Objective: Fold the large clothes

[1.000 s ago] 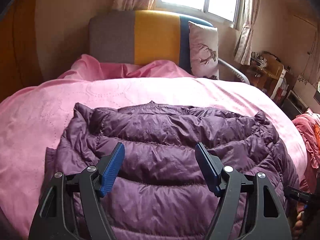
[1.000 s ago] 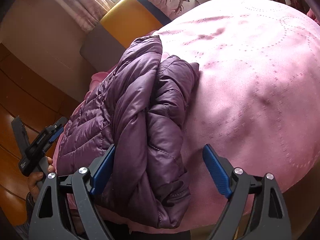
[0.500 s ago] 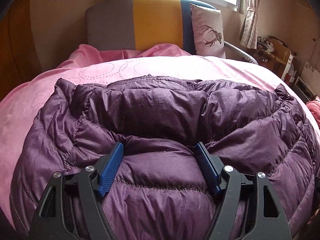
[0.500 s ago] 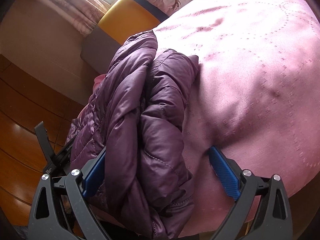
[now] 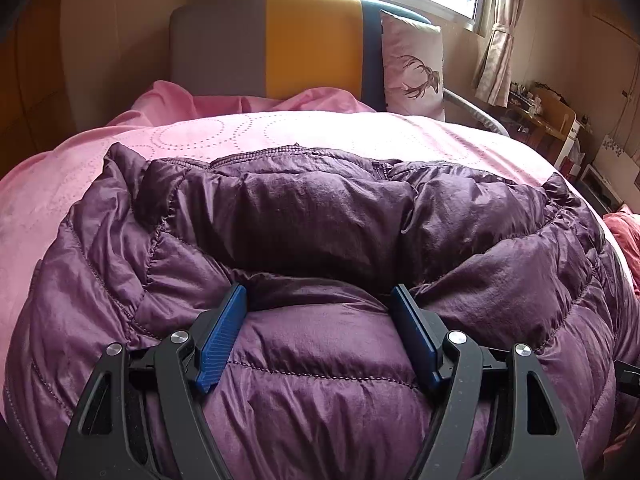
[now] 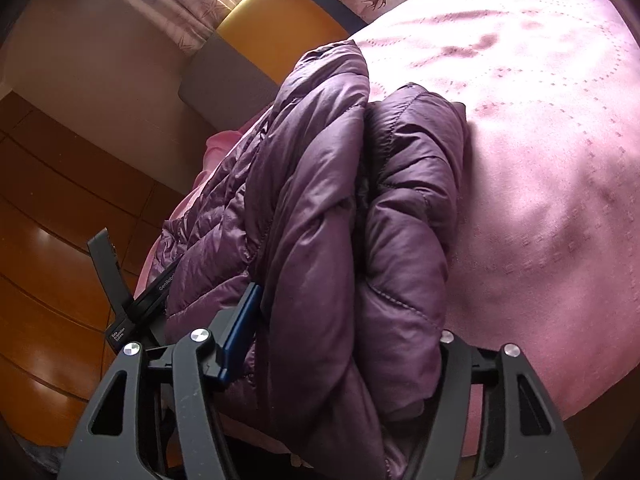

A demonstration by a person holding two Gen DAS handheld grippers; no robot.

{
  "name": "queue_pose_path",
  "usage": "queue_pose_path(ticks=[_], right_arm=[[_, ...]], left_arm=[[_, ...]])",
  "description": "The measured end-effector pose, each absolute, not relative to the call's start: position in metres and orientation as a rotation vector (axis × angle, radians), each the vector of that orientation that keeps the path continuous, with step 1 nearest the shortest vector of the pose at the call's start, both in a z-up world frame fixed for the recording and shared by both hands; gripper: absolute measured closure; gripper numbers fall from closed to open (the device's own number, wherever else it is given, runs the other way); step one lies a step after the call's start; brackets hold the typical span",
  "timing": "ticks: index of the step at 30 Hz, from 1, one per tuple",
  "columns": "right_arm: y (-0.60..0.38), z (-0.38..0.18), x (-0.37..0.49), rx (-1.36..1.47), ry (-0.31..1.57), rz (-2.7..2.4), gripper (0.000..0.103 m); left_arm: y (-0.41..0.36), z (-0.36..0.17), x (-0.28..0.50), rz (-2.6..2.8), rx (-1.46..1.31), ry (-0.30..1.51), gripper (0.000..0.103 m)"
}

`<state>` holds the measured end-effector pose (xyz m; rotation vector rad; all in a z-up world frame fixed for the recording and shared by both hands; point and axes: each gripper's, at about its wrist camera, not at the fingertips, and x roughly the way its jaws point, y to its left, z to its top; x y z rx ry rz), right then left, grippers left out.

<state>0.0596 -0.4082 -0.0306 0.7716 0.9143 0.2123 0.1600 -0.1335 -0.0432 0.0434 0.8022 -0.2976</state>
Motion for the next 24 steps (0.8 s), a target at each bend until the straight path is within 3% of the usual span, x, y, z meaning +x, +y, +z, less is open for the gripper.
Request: queue_pose_path(ticks=[7,15,18,24], right_arm=[[-0.392,-0.011,0.062,0.67,0.934,0.154,0.064],[-0.379,-0.01,0.066,0.635,0.957,0.11,0.065],[-0.378,-0.007,0.068,0.641,0.953,0.107,0.065],[-0.372,0.022,0.057,0.581,0.903,0.127,0.073]], left_arm=[[-0.13,-0.041,0.156,-0.318,0.03,0.8,0.029],[-0.095,0.002,0.126,-0.39,-0.023,0.724,0.024],[-0.078,0.006,0.113,-0.385,-0.013,0.715,0.031],[-0.072,-0.022,0.106,-0.417,-0.021,0.768,0.035]])
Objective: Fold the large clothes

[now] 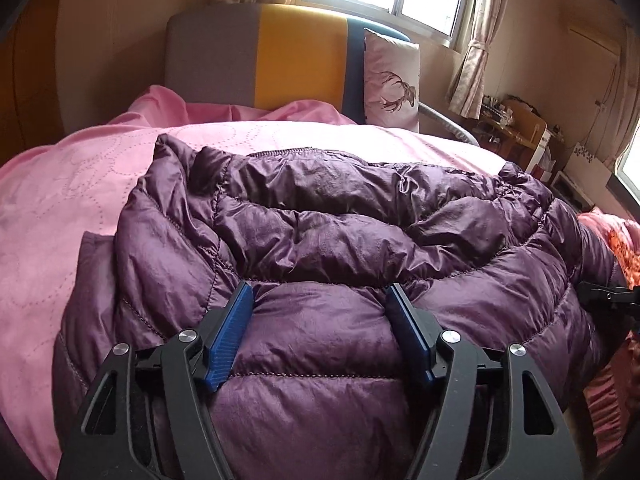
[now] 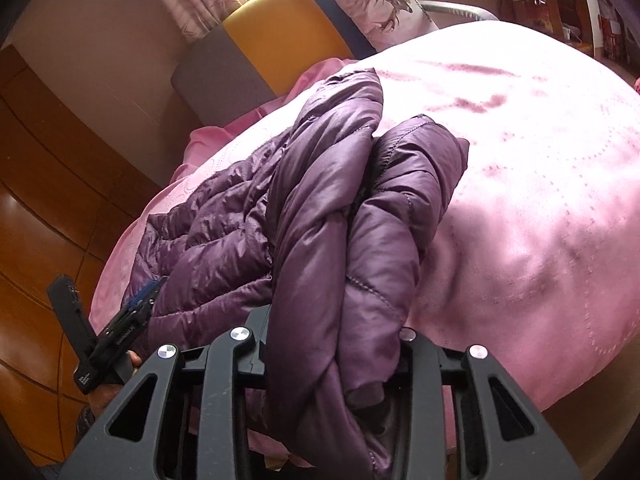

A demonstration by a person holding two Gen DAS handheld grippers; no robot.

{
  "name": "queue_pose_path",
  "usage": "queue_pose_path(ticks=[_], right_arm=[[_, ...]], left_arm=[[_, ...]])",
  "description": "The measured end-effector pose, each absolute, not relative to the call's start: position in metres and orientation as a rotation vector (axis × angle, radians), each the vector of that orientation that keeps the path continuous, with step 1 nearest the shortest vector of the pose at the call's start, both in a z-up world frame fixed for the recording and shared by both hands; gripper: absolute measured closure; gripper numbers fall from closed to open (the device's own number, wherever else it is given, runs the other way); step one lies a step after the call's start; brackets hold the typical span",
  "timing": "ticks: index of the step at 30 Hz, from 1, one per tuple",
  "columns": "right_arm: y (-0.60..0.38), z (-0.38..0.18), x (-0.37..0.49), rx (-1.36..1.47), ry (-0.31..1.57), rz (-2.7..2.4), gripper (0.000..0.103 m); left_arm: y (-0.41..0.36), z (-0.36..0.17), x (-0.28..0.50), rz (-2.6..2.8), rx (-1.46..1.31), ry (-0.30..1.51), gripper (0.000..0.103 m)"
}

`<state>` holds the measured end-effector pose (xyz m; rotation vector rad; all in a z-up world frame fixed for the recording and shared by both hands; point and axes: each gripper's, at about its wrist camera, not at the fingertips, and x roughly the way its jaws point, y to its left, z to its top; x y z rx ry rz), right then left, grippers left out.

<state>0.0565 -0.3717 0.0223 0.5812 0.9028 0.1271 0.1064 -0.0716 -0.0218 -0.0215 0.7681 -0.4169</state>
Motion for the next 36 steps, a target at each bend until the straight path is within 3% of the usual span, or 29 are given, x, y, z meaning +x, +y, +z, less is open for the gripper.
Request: queue_pose_path(ticks=[13,18,26,29,31,36], right_arm=[[-0.221,0.114,0.09,0.282,0.784,0.377,0.075],[-0.154,0.107,0.108,0.137,0.825,0.412,0.075],[-0.044,0.072,0.109,-0.196,0.832,0.442,0.072],[-0.011,0.053,0.102,-0.32,0.79,0.434,0.067],[0.004,0.045,0.093,-0.377,0.755,0.43,0.06],[-0.006,0.038,0.089,-0.37,0.697,0.463,0.053]], left_arm=[[-0.052,-0.034,0.119,-0.615,-0.26,0.838,0.036],[-0.009,-0.009,0.118,-0.71,-0.414,0.848,0.039],[0.109,0.05,0.088,-0.73,-0.553,0.656,0.039],[0.112,0.061,0.092,-0.772,-0.545,0.643,0.036],[0.105,0.064,0.096,-0.795,-0.516,0.654,0.028],[0.074,0.064,0.135,-0.836,-0.439,0.744,0.026]])
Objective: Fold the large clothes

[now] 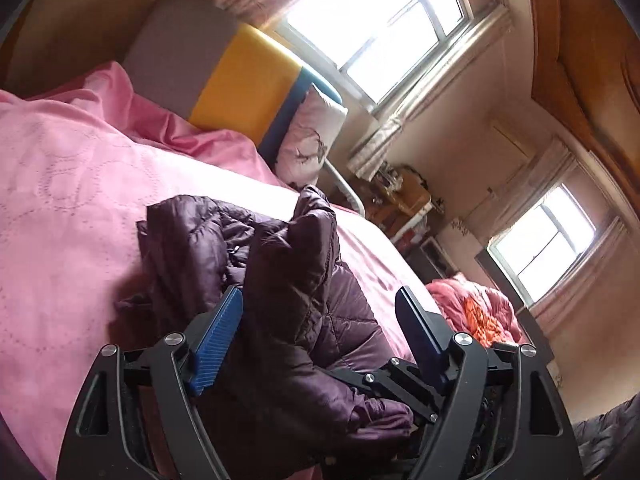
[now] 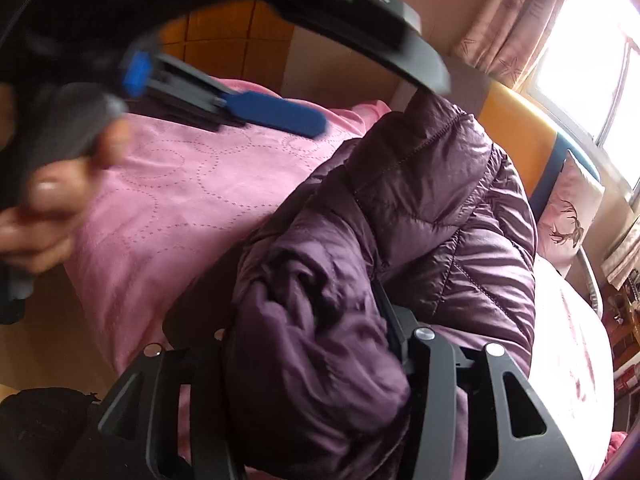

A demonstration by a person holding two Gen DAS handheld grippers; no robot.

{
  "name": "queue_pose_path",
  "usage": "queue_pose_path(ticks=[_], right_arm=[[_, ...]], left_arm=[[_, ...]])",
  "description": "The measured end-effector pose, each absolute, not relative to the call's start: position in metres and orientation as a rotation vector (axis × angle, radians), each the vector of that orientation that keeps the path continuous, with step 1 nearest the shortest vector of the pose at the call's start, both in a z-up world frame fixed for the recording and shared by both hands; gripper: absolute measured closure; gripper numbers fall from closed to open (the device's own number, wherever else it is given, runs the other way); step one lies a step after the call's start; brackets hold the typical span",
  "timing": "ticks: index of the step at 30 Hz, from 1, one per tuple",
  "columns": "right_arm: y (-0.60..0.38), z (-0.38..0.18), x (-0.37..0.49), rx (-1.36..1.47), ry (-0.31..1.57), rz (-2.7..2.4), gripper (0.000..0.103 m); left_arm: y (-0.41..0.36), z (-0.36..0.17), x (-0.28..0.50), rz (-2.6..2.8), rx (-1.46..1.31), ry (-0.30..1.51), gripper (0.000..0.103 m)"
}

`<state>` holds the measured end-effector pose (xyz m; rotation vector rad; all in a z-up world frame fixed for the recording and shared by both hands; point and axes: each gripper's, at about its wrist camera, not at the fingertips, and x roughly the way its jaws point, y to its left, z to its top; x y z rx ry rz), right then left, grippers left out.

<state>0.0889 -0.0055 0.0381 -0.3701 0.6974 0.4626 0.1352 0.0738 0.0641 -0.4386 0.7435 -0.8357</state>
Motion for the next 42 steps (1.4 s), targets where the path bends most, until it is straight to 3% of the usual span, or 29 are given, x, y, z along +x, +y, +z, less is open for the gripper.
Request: queue_pose_path(ticks=[2,3,4,7,12,15,16,18,21,33,37,42], right_arm=[[-0.009,0.039,0.087,-0.335,0.686,0.485,0.05],[-0.014,0.042,0.086,-0.319,0.68,0.498,0.046],[-0.018,0.044,0.086,-0.301,0.672,0.514,0.036],[-0.049,0.062,0.081,-0.156,0.678,0.655,0.026],[-0.133,0.091,0.076,0.111,0.689,0.798,0.025],[-0.171,0.08,0.086,0.092,0.714,0.663,0.046],[-0.179,0.075,0.091,0.096,0.732,0.634,0.046],[-0.181,0.059,0.097,0.088,0.761,0.609,0.046],[-0.159,0.047,0.101,0.053,0.761,0.622,0.03],[-0.082,0.002,0.098,-0.249,0.751,0.61,0.03],[-0.13,0.033,0.12,-0.041,0.823,0.769,0.032],[-0.192,0.071,0.181,0.198,0.762,0.663,0.03]], left_arm=[[0.052,0.056,0.157,-0.829,-0.411,0.846,0.026],[0.048,0.05,0.163,-0.804,-0.397,0.871,0.046],[0.041,0.048,0.169,-0.763,-0.362,0.893,0.076],[0.039,0.044,0.181,-0.74,-0.362,0.924,0.086],[0.044,0.047,0.179,-0.718,-0.312,0.931,0.09],[0.046,0.048,0.179,-0.712,-0.313,0.944,0.09],[0.049,0.048,0.179,-0.711,-0.316,0.948,0.09],[0.053,0.046,0.179,-0.696,-0.32,0.963,0.09],[0.063,0.041,0.179,-0.649,-0.304,0.986,0.091],[0.104,-0.021,0.153,-0.314,-0.249,1.058,0.09],[0.104,-0.014,0.147,-0.3,-0.252,1.017,0.09],[0.102,-0.008,0.142,-0.282,-0.228,0.979,0.087]])
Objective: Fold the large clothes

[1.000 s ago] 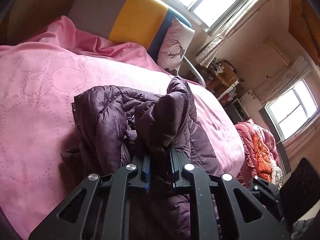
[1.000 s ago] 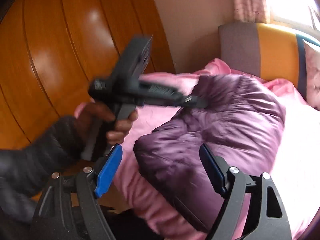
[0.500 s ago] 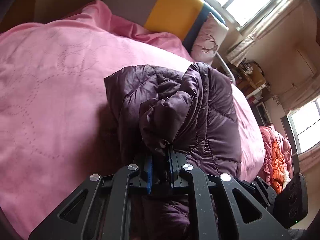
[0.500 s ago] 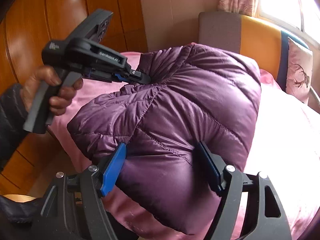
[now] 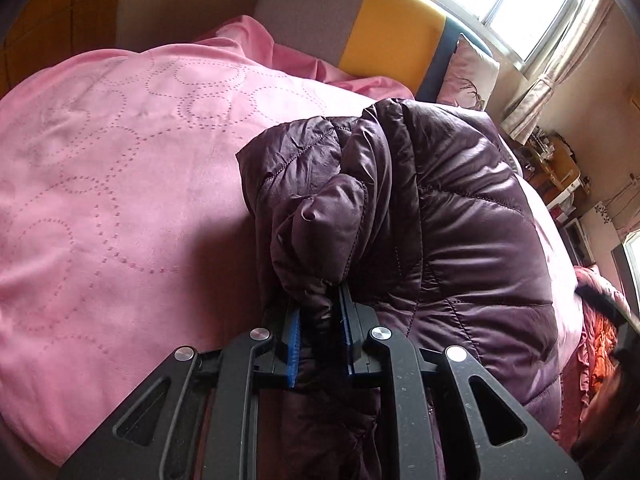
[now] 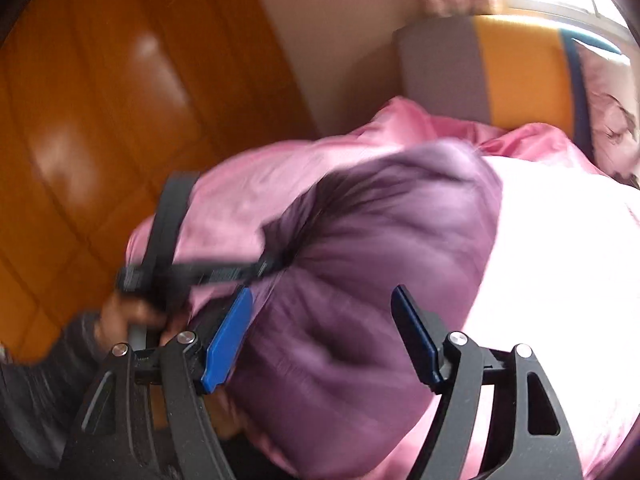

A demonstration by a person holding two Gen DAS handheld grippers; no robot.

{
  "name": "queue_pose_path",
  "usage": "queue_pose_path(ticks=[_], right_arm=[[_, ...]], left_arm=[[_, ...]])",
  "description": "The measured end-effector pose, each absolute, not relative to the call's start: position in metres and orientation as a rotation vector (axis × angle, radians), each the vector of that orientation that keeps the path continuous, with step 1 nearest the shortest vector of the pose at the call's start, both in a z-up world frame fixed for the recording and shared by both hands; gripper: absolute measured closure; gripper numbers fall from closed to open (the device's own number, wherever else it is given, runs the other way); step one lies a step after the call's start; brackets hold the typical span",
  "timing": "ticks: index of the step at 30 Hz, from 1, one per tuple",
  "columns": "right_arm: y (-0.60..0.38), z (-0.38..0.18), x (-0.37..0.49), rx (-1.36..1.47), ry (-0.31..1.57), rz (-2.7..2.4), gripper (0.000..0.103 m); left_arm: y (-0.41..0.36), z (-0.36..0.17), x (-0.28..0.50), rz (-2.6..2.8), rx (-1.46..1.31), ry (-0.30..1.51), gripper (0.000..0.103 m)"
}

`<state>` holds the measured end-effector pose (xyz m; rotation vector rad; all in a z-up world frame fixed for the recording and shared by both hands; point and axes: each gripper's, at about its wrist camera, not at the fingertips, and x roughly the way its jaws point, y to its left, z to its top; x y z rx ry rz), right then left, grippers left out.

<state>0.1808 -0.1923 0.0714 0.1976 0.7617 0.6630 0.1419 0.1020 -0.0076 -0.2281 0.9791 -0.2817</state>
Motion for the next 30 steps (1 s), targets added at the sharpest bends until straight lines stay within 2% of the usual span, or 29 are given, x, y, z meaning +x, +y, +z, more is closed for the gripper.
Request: queue_pose_path(ticks=[6,13,19,20,22,25,30], right_arm=[[-0.182,0.075,0.283,0.234,0.821,0.567,0.034],[-0.107,0.015,0.347,0.001,1.038,0.496,0.03],[-0.098,-0.004,0.327,-0.044,1.021,0.477,0.024],[-0.097,-0.001,0.32,-0.012,1.009,0.499,0.023],[-0.114,0.01,0.306,0.098,0.958,0.532,0.014],[-0.145,0.024,0.281,0.236,0.888,0.527,0.004],[-0.207,-0.004,0.257,0.459,0.979,0.527,0.002]], left_arm=[[0.097,-0.007,0.135,-0.27,-0.216,0.946,0.087],[0.1,-0.021,0.131,-0.268,-0.22,0.932,0.087],[0.116,-0.034,0.132,-0.267,-0.308,0.939,0.087],[0.115,-0.03,0.13,-0.262,-0.302,0.932,0.086],[0.113,-0.025,0.126,-0.235,-0.266,0.917,0.079],[0.114,-0.022,0.122,-0.225,-0.256,0.907,0.079],[0.117,-0.026,0.123,-0.243,-0.257,0.907,0.079]])
